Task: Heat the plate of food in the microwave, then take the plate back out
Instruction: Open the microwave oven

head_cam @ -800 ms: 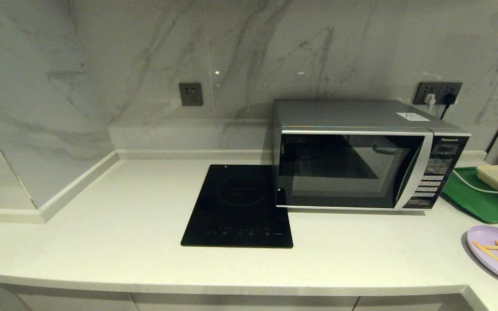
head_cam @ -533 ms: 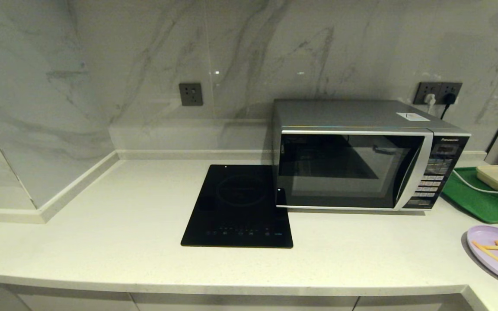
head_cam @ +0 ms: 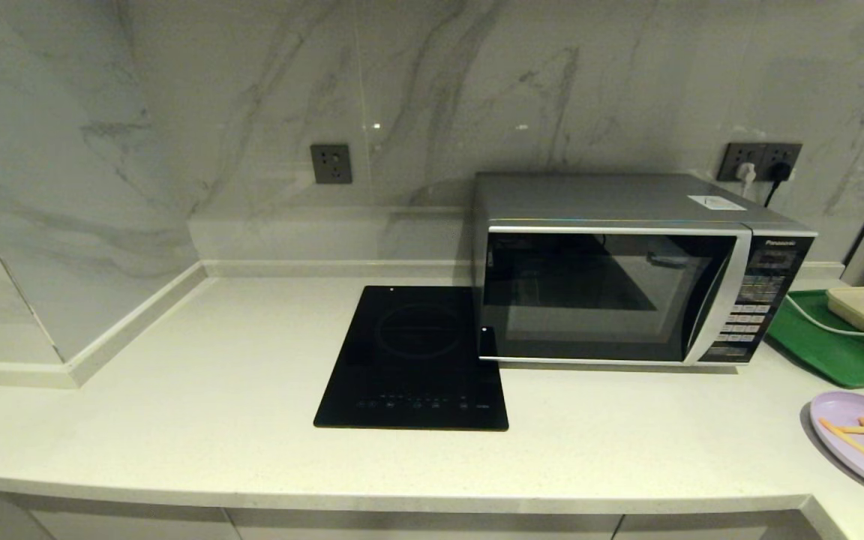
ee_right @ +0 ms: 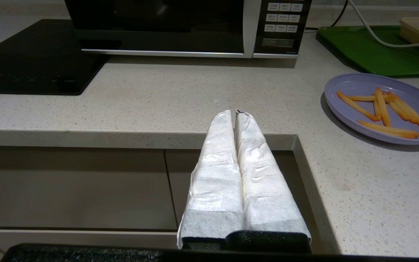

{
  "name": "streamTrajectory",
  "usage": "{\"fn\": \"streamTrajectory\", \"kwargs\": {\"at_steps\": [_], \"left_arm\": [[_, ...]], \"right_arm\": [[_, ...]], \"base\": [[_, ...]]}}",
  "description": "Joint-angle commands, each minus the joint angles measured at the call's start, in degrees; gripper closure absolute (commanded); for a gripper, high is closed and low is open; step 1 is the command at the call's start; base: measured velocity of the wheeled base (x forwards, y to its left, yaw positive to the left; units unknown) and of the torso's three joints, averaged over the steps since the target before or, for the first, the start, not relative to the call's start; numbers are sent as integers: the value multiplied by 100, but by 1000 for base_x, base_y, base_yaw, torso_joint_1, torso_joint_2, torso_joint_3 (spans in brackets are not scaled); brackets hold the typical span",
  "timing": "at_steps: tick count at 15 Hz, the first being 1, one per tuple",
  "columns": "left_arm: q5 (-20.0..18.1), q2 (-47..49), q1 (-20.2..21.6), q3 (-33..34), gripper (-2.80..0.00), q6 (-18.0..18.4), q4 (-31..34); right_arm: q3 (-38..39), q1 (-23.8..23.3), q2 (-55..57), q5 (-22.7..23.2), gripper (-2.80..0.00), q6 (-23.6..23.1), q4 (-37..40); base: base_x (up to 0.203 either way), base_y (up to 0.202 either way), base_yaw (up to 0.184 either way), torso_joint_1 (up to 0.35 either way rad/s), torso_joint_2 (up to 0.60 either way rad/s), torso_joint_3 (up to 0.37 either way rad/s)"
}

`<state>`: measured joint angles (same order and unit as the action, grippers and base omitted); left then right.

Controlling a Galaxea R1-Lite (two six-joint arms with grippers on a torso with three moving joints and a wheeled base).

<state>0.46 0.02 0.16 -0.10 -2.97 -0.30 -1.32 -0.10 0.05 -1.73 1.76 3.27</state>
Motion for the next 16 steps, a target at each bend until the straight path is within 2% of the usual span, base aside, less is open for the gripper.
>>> {"fn": "streamTrajectory", "kwargs": {"at_steps": [1, 11, 12, 16], "left_arm": [[-2, -2, 2, 1, 0, -3, -5], [-2, -2, 2, 1, 0, -1, -5], [-2, -2, 2, 1, 0, -1, -5], [-2, -2, 2, 1, 0, -1, -5]], "right_arm": [[0, 1, -5, -3, 0, -35, 7], [0, 1, -5, -20, 0, -35, 34], [-9, 1, -5, -20, -280, -24, 34], [0, 1, -5, -20, -280, 26, -2]], "base": [[0, 0, 0, 0, 0, 0], [0, 0, 0, 0, 0, 0], [0, 0, 0, 0, 0, 0], [0, 0, 0, 0, 0, 0]]}}
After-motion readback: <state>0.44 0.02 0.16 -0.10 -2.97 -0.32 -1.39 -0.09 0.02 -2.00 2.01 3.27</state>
